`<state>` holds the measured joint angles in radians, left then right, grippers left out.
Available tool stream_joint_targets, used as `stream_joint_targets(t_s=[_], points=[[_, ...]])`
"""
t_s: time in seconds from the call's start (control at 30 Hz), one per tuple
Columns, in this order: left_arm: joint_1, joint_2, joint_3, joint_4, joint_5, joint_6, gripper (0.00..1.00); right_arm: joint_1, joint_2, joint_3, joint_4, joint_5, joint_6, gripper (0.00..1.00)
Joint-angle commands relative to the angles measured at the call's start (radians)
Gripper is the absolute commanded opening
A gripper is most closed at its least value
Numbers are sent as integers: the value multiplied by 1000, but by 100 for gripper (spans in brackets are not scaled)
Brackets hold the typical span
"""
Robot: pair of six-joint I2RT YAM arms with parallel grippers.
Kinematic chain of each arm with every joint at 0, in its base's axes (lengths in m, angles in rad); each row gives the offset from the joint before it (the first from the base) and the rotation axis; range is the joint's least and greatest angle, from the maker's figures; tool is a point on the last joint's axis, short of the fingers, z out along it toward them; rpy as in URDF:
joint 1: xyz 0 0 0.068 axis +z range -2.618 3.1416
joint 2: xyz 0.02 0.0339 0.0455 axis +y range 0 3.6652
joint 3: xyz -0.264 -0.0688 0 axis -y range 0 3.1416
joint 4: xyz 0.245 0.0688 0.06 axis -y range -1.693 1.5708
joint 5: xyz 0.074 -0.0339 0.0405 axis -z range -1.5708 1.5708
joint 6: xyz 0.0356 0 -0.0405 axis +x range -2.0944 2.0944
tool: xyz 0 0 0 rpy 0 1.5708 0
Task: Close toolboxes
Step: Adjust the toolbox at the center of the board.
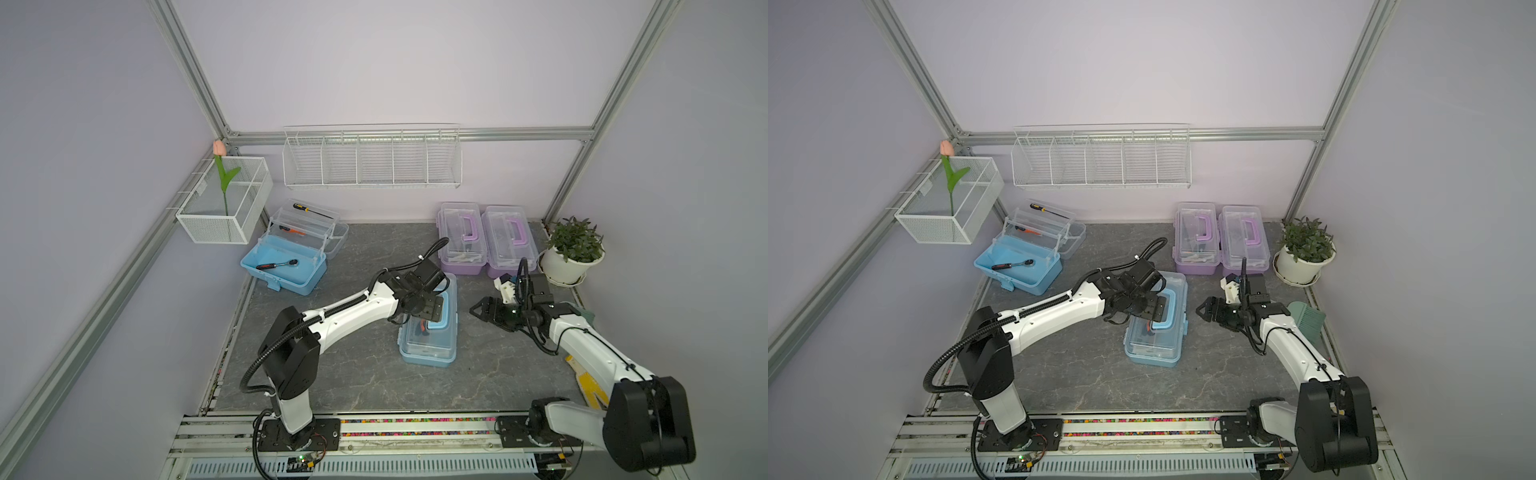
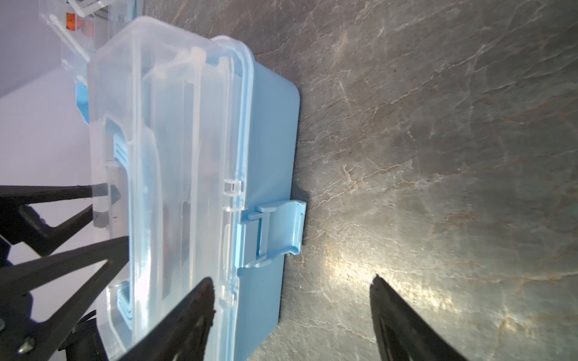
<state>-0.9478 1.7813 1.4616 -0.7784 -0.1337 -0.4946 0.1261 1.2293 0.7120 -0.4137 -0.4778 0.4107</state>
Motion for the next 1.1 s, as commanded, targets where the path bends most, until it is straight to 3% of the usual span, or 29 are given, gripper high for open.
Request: stream_joint_targets(t_s=[0.0,0.17,0.43,0.7,1.07], points=[[19,7,-25,-45,-14,-10,85,-3,15,-26,36,-58,-13,79],[68,-25,-123,-5,17,-24,76,-2,30,-50,79,-112,-1,79],[166,-112,-306,74,83,-53,70,65,75,-118,268,-226,78,80],[233,-214,-455,137,138,-77,68,157,193,-219,738,-324,317,81],[238,-246,-460,131,140,-78,66,191,449,-286,1392,-359,641,88]])
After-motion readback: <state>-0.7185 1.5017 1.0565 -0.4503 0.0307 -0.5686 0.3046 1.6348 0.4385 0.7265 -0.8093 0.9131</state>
